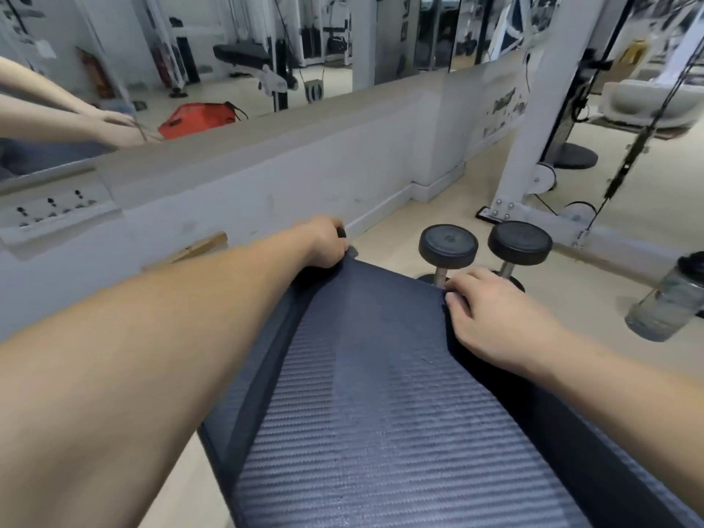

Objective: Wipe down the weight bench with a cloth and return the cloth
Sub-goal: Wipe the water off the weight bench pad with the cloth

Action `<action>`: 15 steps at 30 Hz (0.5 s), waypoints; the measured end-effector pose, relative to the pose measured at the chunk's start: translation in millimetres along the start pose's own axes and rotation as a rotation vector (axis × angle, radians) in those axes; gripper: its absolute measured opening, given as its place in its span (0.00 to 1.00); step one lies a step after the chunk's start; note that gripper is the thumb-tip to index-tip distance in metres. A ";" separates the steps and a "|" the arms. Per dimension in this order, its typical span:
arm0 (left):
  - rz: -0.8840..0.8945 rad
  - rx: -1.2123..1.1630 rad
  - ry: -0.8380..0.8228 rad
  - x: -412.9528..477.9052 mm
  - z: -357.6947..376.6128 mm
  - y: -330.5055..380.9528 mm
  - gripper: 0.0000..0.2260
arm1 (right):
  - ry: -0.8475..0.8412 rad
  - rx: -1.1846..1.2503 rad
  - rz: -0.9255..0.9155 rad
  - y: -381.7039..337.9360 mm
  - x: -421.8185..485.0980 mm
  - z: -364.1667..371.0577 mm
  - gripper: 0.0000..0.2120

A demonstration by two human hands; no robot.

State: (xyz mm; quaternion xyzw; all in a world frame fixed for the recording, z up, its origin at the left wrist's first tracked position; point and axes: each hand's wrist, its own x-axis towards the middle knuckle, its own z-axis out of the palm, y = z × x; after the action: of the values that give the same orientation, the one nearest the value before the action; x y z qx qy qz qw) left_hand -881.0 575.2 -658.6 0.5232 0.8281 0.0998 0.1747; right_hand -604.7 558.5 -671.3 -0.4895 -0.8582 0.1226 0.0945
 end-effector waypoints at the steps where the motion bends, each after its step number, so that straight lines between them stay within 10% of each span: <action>1: 0.041 0.068 -0.048 1.2 3.3 16.8 0.11 | 0.001 0.002 0.015 8.1 1.0 -1.4 0.16; 15: 0.413 0.141 -0.237 -83.7 76.4 199.3 0.14 | -0.085 0.175 0.336 118.0 -86.9 -74.8 0.23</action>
State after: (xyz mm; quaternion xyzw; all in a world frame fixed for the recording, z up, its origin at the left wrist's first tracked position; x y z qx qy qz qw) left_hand -652.4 584.6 -644.0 0.7002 0.6824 0.0132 0.2096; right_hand -443.5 550.1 -639.5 -0.6103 -0.7535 0.2315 0.0786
